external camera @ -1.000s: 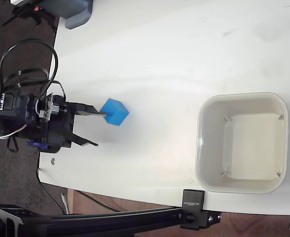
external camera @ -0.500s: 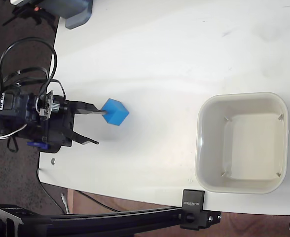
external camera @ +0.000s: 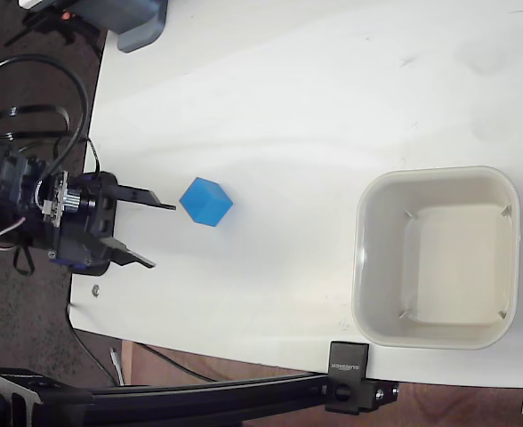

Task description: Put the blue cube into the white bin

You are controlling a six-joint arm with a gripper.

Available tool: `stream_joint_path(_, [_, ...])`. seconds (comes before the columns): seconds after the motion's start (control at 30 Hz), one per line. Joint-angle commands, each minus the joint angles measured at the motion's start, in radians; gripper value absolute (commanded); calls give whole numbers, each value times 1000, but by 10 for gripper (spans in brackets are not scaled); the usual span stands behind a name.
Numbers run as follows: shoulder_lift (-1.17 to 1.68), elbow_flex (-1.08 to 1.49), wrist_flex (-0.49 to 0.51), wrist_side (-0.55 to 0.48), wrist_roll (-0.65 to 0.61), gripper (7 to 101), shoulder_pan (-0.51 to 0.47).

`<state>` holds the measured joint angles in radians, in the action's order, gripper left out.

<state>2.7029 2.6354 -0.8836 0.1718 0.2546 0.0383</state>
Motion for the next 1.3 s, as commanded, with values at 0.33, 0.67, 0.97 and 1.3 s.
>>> stream_joint_path(0.33, [-465,-446,-140,222,643,1003,265])
stream_joint_path(0.67, [-540,-497,-301,328,943,995,434])
stream_joint_path(0.97, [-549,-413,-288,371,1029,1000,515])
stream_joint_path(1.3, [-578,-336,-233,367,985,1003,515])
